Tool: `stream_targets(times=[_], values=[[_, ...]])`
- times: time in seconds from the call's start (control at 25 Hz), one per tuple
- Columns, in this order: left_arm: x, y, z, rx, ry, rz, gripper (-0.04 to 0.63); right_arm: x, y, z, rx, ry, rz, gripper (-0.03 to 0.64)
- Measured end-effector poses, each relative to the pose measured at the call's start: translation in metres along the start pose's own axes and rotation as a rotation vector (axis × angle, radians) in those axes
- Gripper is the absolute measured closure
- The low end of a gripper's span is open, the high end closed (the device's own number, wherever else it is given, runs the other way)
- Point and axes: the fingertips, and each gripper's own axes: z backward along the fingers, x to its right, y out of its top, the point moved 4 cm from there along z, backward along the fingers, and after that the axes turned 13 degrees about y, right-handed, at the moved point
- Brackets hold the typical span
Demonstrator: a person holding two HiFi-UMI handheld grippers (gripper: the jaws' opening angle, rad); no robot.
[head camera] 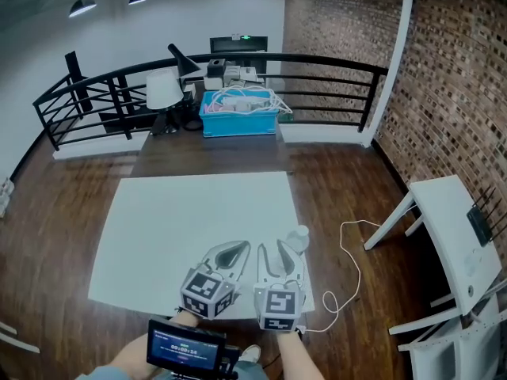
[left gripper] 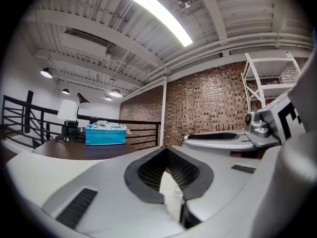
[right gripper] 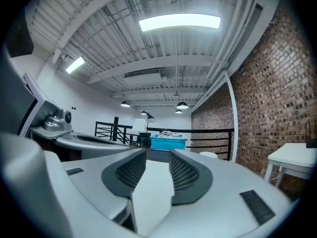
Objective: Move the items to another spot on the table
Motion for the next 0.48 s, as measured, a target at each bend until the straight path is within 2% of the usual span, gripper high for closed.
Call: stream_targets(times=[0.36, 0.4, 0.48], values=[[-0.074, 0.018, 0.037, 0.044, 0.128, 0.006, 0.589, -0.069, 0.028, -0.053, 0.033, 0.185, -0.009, 0.528], [-0.081, 0.019, 0.042, 0.048, 0.132, 0.006, 0.589, -0.077, 0.03, -0.059, 0.036, 0.208, -0.014, 0.565], [-0.094, 0.022, 0.052, 0.057, 0.144, 0.001, 0.589, -0.093, 0.036, -0.07, 0.038, 0.247, -0.019, 0.574]])
